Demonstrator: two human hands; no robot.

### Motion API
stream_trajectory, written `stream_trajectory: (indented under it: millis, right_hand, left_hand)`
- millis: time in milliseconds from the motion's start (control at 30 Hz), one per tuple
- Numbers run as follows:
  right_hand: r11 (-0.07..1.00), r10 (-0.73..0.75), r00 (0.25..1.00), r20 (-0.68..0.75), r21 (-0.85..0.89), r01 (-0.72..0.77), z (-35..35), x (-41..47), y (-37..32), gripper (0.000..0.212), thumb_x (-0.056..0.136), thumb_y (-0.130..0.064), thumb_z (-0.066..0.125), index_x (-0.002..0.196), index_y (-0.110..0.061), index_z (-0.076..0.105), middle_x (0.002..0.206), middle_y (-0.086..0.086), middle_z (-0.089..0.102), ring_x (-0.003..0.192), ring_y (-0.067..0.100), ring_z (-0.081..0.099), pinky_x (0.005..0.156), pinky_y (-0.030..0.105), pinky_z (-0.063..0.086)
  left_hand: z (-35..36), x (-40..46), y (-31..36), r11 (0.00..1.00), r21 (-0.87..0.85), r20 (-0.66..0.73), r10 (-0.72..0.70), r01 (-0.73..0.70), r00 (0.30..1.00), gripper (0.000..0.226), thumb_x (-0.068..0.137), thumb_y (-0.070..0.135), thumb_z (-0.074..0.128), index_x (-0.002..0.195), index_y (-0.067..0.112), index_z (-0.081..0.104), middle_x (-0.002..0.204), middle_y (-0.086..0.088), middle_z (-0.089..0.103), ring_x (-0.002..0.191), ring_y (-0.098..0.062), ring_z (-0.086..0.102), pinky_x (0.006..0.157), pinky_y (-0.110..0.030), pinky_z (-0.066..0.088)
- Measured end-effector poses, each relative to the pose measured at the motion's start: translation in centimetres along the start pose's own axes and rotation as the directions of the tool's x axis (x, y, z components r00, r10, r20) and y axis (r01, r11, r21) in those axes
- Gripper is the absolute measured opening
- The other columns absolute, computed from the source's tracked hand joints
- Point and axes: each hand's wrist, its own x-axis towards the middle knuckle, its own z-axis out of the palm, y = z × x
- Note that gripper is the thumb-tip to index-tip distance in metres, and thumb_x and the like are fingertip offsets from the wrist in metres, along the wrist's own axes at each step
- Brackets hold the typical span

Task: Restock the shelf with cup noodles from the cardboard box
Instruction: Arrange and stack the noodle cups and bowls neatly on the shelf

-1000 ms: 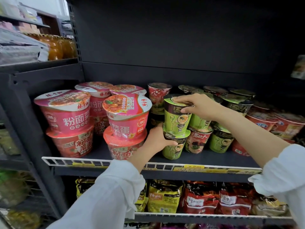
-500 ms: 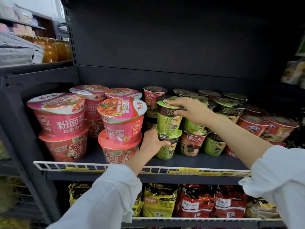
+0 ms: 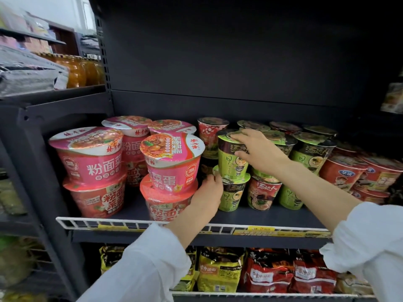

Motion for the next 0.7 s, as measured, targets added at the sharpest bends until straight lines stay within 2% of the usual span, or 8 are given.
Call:
stream_trajectory:
  millis: [67, 100, 167, 200, 300, 367, 567, 700]
  right_hand:
    - [0.985, -0.067, 0.974, -0.215, -0.172, 0.03, 0.9, -0.9, -1.0, 0.047, 0.089, -0.018, 0.059, 0.135, -0.017, 0.05, 0.144, 0.008, 0.042, 0.136, 0.025, 0.035, 0.104, 0.042, 0.036]
    - [0.97, -0.124, 0.94, -0.319, -0.238, 0.047, 1.3, -1.2, -1.6, 0.041, 0.083, -0.012, 0.065, 0.124, -0.013, 0.06, 0.133, 0.009, 0.054, 0.126, 0.028, 0.047, 0.095, 0.043, 0.043]
    - [0.96, -0.21, 0.884, -0.418, -0.258, 0.106, 2.4, -1.7, -2.5, 0.03, 0.074, -0.003, 0.07, 0.103, -0.008, 0.07, 0.107, 0.01, 0.065, 0.1, 0.029, 0.061, 0.076, 0.038, 0.052]
    - [0.961, -0.224, 0.905, -0.361, -0.236, 0.144, 2.8, -1.9, -3.1, 0.026, 0.078, -0.002, 0.066, 0.103, -0.007, 0.069, 0.103, 0.01, 0.064, 0.096, 0.028, 0.06, 0.073, 0.036, 0.053]
    - [0.969, -0.185, 0.977, -0.11, -0.189, 0.162, 4.9, -2.0, -4.2, 0.029, 0.093, -0.007, 0.046, 0.119, -0.009, 0.058, 0.113, 0.008, 0.055, 0.106, 0.026, 0.054, 0.075, 0.031, 0.048]
    - [0.979, -0.105, 0.994, 0.011, -0.174, 0.105, 6.3, -1.6, -4.4, 0.029, 0.094, -0.005, 0.042, 0.12, -0.01, 0.055, 0.115, 0.008, 0.053, 0.108, 0.028, 0.055, 0.068, 0.031, 0.043]
    - [0.971, -0.051, 0.99, 0.133, -0.224, 0.081, 8.4, -1.1, -4.5, 0.035, 0.086, 0.01, 0.049, 0.116, -0.004, 0.058, 0.114, 0.011, 0.051, 0.108, 0.032, 0.056, 0.079, 0.039, 0.052]
    - [0.959, -0.059, 0.989, 0.135, -0.267, 0.094, 7.7, -1.3, -5.4, 0.034, 0.082, 0.018, 0.048, 0.11, 0.001, 0.057, 0.116, 0.015, 0.05, 0.112, 0.032, 0.051, 0.081, 0.035, 0.048]
  left_hand:
    - [-0.6, -0.9, 0.0, 0.968, 0.223, -0.094, 0.139, -0.116, 0.986, 0.06, 0.072, 0.004, 0.073, 0.127, -0.003, 0.051, 0.113, -0.016, 0.06, 0.102, -0.027, 0.061, 0.08, -0.032, 0.053]
    - [-0.6, -0.9, -0.5, 0.919, 0.365, -0.139, 0.209, -0.146, 0.968, 0.051, 0.053, 0.008, 0.084, 0.102, 0.002, 0.069, 0.091, -0.011, 0.068, 0.084, -0.024, 0.066, 0.066, -0.03, 0.054]
    - [-1.5, -1.1, -1.2, 0.86, 0.482, -0.146, 0.266, -0.166, 0.953, 0.038, 0.031, 0.013, 0.089, 0.066, 0.011, 0.072, 0.064, -0.003, 0.067, 0.063, -0.019, 0.065, 0.057, -0.025, 0.051]
    - [-2.1, -1.2, -1.5, 0.833, 0.525, -0.081, 0.254, -0.176, 0.964, 0.033, 0.037, 0.015, 0.088, 0.065, 0.01, 0.072, 0.066, -0.003, 0.067, 0.067, -0.019, 0.065, 0.061, -0.024, 0.05]
    - [-1.6, -1.1, -2.3, 0.718, 0.646, 0.131, 0.231, -0.259, 0.964, 0.026, 0.085, 0.003, 0.057, 0.11, -0.002, 0.062, 0.116, -0.016, 0.06, 0.115, -0.031, 0.05, 0.099, -0.035, 0.037]
    - [-1.1, -1.3, -2.9, 0.657, 0.694, 0.165, 0.252, -0.294, 0.954, 0.03, 0.091, 0.0, 0.046, 0.119, -0.003, 0.057, 0.126, -0.017, 0.055, 0.126, -0.033, 0.039, 0.109, -0.038, 0.025]
    - [-0.5, -1.9, -5.1, 0.642, 0.694, 0.133, 0.333, -0.327, 0.934, 0.029, 0.093, 0.004, 0.045, 0.115, 0.003, 0.063, 0.115, -0.01, 0.064, 0.119, -0.029, 0.045, 0.107, -0.035, 0.029]
    - [-1.4, -2.7, -6.9, 0.609, 0.729, 0.126, 0.327, -0.311, 0.937, 0.013, 0.064, 0.025, 0.078, 0.076, 0.022, 0.077, 0.075, 0.008, 0.071, 0.088, -0.013, 0.062, 0.089, -0.023, 0.046]
